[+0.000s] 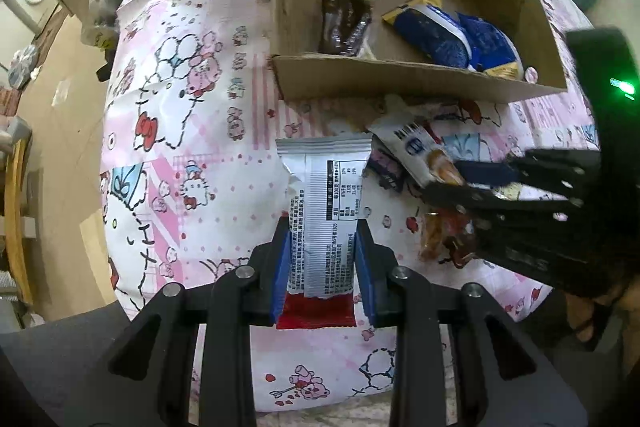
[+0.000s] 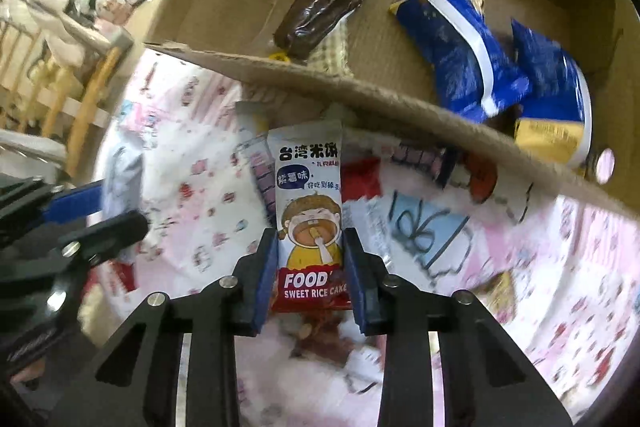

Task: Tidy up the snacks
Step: 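Carry both held snacks over the box and lower them inside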

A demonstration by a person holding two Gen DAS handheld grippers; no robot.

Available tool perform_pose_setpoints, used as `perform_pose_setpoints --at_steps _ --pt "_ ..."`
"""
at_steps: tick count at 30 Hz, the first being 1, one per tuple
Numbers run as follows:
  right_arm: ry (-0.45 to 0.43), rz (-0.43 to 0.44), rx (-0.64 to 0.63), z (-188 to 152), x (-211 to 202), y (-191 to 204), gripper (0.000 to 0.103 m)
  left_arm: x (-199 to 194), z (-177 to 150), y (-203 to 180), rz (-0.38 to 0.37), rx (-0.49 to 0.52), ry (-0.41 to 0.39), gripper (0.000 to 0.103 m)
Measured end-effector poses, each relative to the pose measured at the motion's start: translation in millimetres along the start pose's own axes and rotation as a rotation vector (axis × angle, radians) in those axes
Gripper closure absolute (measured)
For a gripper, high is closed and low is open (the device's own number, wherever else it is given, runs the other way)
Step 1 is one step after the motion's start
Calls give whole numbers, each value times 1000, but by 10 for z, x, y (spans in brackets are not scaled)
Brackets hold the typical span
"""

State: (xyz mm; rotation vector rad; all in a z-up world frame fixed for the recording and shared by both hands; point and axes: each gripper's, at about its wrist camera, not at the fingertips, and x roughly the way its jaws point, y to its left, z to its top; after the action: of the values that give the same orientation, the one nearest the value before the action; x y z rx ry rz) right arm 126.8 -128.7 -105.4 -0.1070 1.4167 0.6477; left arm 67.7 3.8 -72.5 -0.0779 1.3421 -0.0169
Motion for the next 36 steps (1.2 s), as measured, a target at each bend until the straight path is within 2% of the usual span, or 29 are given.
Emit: perform_pose_setpoints --at_steps 3,14,25,30,33,34,36 --pt "-16 45 28 -81 -102 -29 70 2 2 43 7 -13 -2 77" --pt "-84 91 103 -391 -467 -187 71 -25 4 86 14 -36 -28 77" --pt "-160 133 137 -576 -686 -54 71 -106 -14 143 43 -45 -76 77" --pt "-235 170 148 -630 -871 -52 71 -253 -18 230 43 -81 -139 77" --pt "-308 191 161 -656 -1049 -88 71 -422 -15 241 45 -87 -207 77" --pt "-308 191 161 -656 -1049 -88 71 -462 -14 241 52 -85 -224 77" --pt "-383 216 181 -649 -1208 -150 71 -564 -1 244 68 -87 -257 77"
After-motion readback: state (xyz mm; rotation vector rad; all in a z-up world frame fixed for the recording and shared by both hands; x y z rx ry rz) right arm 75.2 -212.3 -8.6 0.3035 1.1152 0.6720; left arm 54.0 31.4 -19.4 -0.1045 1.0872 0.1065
